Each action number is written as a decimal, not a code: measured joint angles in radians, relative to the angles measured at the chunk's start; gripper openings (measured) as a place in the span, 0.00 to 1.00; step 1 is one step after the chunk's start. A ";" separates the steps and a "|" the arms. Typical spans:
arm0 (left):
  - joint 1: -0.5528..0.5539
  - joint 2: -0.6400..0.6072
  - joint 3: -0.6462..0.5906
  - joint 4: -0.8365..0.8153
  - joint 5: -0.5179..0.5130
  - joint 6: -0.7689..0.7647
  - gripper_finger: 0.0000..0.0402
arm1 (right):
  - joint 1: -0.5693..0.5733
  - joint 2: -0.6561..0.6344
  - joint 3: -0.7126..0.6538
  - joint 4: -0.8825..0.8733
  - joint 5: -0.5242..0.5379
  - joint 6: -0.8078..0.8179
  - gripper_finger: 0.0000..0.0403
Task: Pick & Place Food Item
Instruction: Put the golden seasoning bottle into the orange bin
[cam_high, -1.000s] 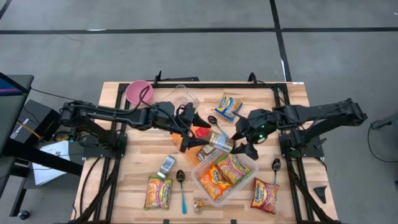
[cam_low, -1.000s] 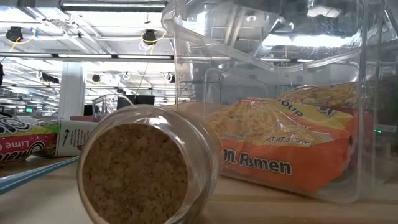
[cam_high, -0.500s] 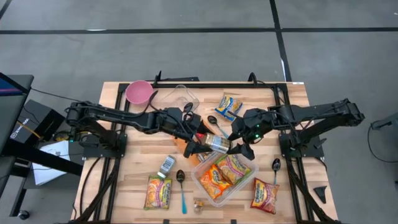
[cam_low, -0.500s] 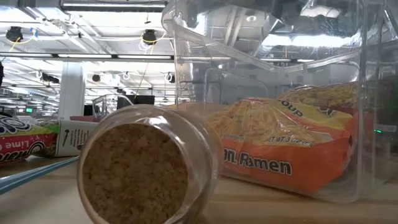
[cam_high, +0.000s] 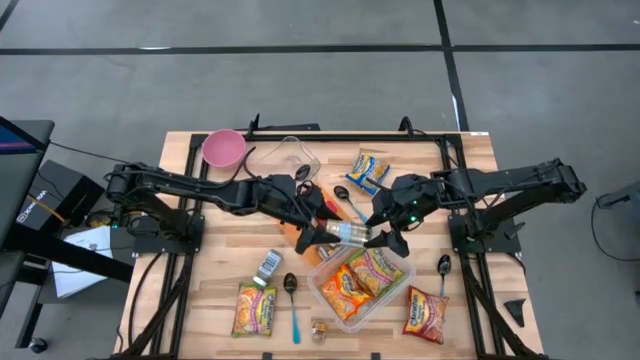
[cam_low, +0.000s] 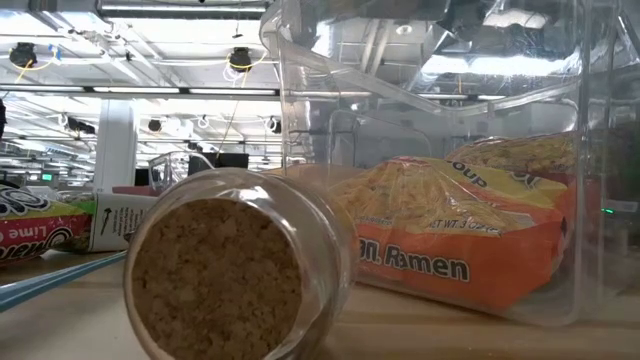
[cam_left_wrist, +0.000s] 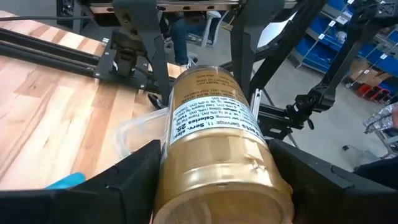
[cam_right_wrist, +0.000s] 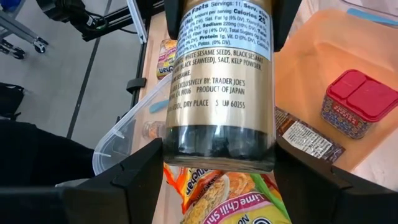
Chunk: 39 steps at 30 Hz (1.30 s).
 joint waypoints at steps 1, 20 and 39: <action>-0.002 0.000 0.000 -0.003 -0.001 -0.001 0.66 | 0.000 0.000 0.000 0.000 0.000 0.000 0.64; 0.050 -0.174 0.000 -0.425 -0.062 0.026 0.66 | -0.058 -0.021 0.000 -0.052 0.014 0.011 0.95; 0.161 0.126 0.396 -1.187 -0.159 0.112 0.66 | -0.132 -0.070 0.000 -0.095 0.003 -0.004 0.88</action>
